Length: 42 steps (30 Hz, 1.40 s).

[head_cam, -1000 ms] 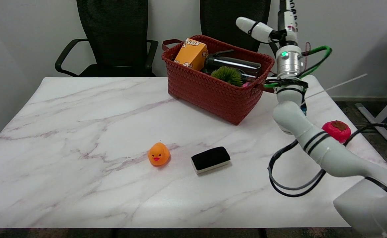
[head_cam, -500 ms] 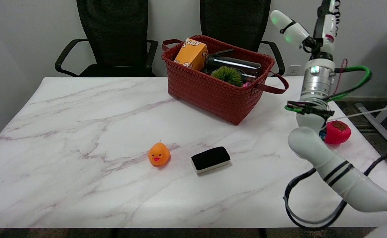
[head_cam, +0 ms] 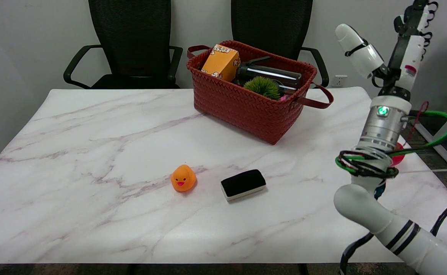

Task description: Place the black bottle into the brown storage basket.

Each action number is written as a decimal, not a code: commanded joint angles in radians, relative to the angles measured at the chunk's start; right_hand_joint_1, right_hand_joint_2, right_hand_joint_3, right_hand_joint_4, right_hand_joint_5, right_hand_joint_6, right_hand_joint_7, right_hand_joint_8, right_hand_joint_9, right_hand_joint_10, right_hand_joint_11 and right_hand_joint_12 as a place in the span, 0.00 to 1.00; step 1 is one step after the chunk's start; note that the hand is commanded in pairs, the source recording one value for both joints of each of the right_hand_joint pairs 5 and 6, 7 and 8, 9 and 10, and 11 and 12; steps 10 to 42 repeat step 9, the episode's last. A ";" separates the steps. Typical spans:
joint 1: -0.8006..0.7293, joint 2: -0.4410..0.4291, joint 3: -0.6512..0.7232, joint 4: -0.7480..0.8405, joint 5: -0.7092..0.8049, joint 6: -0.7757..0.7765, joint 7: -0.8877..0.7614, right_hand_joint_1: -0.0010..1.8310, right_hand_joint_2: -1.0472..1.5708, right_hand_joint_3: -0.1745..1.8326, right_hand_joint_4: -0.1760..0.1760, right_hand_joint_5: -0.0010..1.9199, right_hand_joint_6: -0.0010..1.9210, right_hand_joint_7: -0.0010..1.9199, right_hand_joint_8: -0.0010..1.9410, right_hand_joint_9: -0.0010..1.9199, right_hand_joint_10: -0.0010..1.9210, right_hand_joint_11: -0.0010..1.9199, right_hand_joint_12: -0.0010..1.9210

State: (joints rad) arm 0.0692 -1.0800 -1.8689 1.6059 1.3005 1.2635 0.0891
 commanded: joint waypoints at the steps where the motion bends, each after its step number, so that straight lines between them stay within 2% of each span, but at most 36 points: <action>1: -0.141 -0.006 -0.213 0.054 -0.117 0.425 -0.027 0.45 0.66 0.00 0.50 0.00 0.00 0.04 0.04 0.07 0.07 0.14 0.14; 9: -0.193 -0.020 -0.230 0.033 -0.132 0.466 -0.017 0.43 0.69 0.00 0.50 0.00 0.00 0.04 0.04 0.07 0.07 0.15 0.15; 42: -0.193 -0.020 -0.230 0.033 -0.132 0.466 -0.017 0.43 0.69 0.00 0.50 0.00 0.00 0.04 0.04 0.07 0.07 0.15 0.15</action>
